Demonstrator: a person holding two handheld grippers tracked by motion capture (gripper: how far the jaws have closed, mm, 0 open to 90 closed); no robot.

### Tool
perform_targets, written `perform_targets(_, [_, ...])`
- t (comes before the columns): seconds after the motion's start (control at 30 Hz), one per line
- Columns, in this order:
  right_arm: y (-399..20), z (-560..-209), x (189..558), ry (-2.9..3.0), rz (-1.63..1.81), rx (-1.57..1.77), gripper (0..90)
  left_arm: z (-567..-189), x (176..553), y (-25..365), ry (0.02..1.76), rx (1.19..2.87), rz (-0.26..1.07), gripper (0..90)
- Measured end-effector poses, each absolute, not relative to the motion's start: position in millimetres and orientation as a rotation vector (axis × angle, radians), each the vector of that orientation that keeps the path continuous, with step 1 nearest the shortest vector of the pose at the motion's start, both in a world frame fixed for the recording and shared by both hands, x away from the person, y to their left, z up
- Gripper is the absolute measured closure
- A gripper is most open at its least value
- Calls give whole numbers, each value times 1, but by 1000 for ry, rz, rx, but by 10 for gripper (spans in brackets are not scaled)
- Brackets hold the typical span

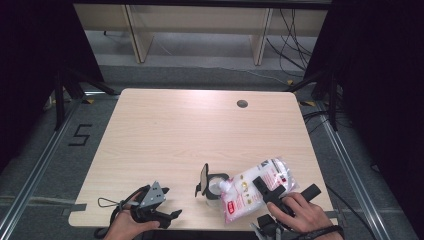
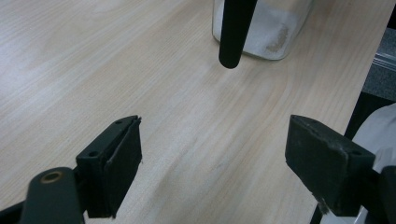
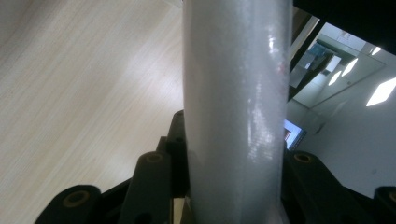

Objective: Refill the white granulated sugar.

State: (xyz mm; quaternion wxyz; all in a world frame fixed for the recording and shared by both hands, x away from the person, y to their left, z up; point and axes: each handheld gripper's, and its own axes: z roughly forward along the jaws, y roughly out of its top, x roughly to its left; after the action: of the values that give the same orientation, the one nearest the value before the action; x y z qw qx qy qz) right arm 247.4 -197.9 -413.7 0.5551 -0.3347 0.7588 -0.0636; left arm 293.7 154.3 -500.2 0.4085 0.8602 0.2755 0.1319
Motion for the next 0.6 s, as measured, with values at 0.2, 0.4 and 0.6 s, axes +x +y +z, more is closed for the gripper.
perform_targets(0.2, [-198,-413,247,1792,-158,-797,665,-499,293,155,697,2174,332,184])
perform_targets(0.4, [-198,-411,247,1784,-164,-807,666,-499,293,155,696,2173,335,184])
perform_targets(0.6, [-199,-411,246,1793,-162,-796,666,-499,293,154,696,2171,325,184])
